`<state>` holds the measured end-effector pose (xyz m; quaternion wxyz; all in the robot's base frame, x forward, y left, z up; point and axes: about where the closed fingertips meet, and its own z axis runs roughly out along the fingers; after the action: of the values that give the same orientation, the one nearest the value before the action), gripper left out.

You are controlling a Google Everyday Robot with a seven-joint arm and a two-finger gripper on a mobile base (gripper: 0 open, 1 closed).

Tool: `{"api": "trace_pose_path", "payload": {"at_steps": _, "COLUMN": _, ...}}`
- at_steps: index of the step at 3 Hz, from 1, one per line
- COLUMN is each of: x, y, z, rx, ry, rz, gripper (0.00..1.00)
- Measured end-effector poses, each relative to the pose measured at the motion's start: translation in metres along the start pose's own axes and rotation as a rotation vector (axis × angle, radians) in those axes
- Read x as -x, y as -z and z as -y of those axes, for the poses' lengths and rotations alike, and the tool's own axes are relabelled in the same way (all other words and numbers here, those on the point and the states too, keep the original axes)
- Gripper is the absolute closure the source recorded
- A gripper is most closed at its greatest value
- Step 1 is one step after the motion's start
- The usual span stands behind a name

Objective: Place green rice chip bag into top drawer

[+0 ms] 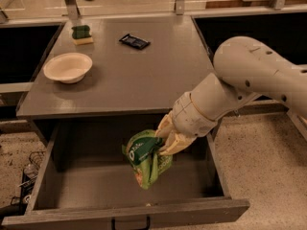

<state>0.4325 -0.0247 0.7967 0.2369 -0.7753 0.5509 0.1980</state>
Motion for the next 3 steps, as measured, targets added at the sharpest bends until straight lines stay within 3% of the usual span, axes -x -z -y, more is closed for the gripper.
{"api": "trace_pose_path", "payload": {"at_steps": 1, "x": -0.0232, "y": -0.0261, "z": -0.0164, "rx": -0.021, "ry": -0.028, "rz": 0.068, "gripper": 1.00}}
{"api": "trace_pose_path", "payload": {"at_steps": 3, "x": -0.0277, "y": -0.0330, "z": -0.0184, "rx": -0.014, "ry": -0.047, "rz": 0.077, "gripper": 1.00}}
